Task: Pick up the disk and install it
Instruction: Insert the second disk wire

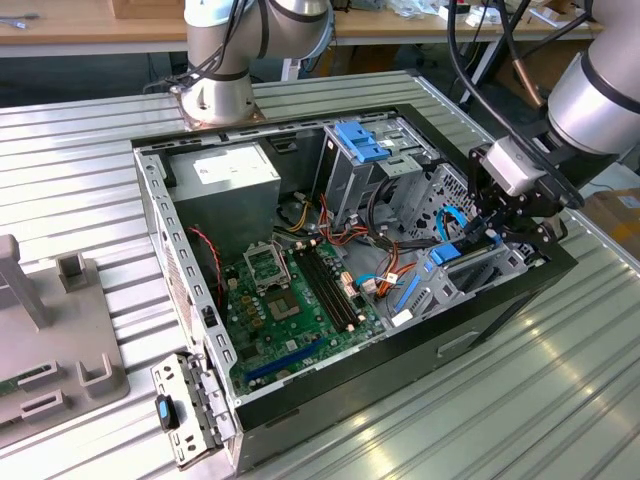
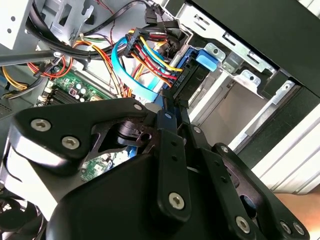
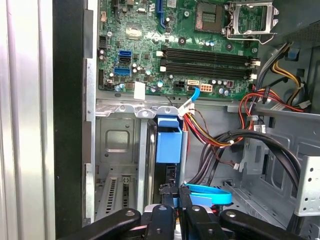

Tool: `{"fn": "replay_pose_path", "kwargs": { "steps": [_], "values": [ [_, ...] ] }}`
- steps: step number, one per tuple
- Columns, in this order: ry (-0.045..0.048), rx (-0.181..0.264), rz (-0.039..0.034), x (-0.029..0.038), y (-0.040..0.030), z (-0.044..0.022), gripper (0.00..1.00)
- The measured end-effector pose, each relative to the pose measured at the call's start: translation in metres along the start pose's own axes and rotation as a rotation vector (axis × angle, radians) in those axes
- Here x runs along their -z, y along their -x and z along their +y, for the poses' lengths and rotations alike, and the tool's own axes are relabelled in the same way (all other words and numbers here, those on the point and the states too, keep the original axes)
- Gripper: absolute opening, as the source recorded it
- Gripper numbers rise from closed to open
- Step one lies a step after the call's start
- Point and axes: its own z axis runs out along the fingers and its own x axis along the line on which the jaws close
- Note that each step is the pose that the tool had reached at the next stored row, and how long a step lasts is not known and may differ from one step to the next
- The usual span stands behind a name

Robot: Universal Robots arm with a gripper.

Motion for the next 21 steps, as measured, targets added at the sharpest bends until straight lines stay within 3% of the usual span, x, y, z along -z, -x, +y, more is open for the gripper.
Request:
{"fn": "replay_pose_path", "kwargs": {
  "steps": [21],
  "values": [
    [0.0, 0.0, 0.0004, -0.0092, -0.0023, 0.0009, 0.16]
  ]
}}
